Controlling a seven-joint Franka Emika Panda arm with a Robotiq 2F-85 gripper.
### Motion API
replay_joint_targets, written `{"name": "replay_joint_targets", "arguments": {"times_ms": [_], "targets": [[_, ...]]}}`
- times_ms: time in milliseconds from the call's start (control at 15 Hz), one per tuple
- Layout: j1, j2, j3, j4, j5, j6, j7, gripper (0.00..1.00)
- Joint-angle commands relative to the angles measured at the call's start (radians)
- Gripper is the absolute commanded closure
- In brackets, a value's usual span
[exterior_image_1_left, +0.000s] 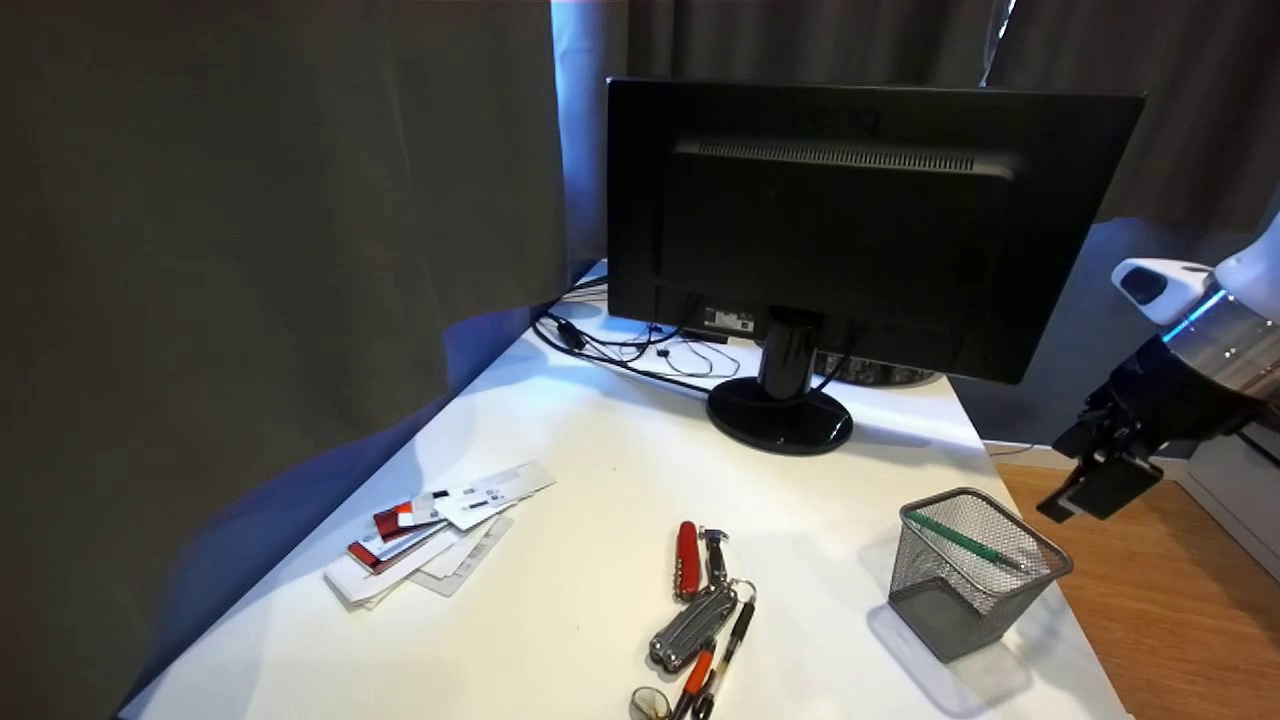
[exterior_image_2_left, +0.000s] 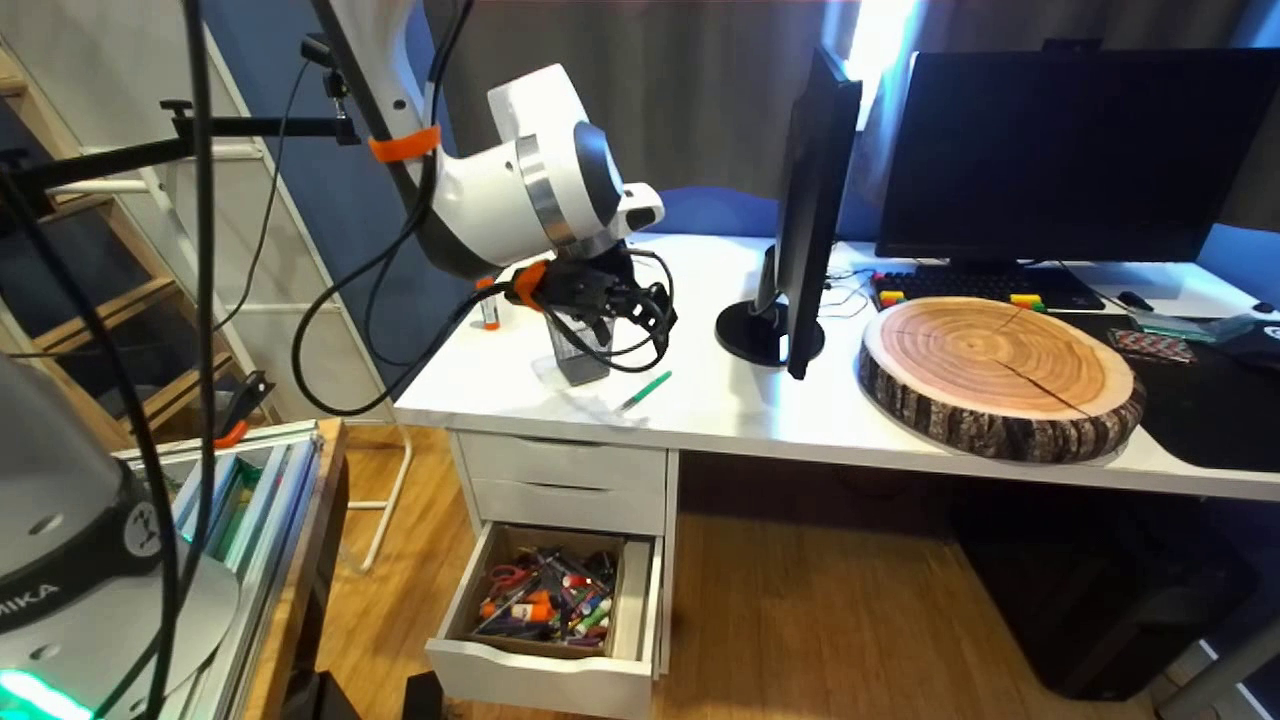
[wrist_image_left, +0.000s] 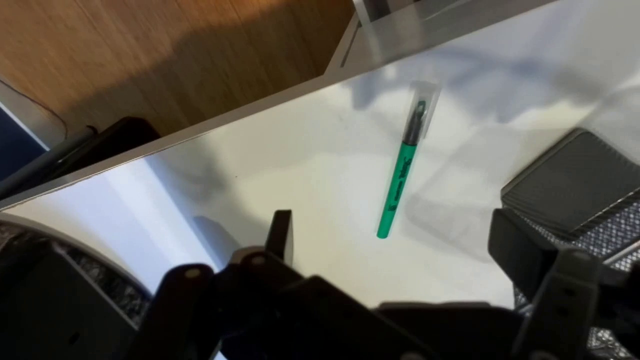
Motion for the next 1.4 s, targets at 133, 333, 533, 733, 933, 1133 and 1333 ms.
{"name": "replay_joint_targets", "arguments": {"times_ms": [133,333,533,733,933,1133,1333], "targets": [[0.009,0.125,-0.025,0.061,-0.02,0.065,0.017,0.0],[0.02,0.162,-0.054,0.089,-0.025,0.089,0.024,0.03],[0.023,0.207,-0.06,0.116,-0.015,0.114,0.018,0.0],[0.02,0.239,-0.056,0.127,-0.009,0.125,0.01,0.0],[0.012,0.259,-0.049,0.127,-0.005,0.12,0.002,0.1],[0.007,0.275,-0.041,0.126,0.0,0.114,-0.002,0.36],[0.009,0.281,-0.041,0.127,-0.001,0.115,0.0,0.58]]}}
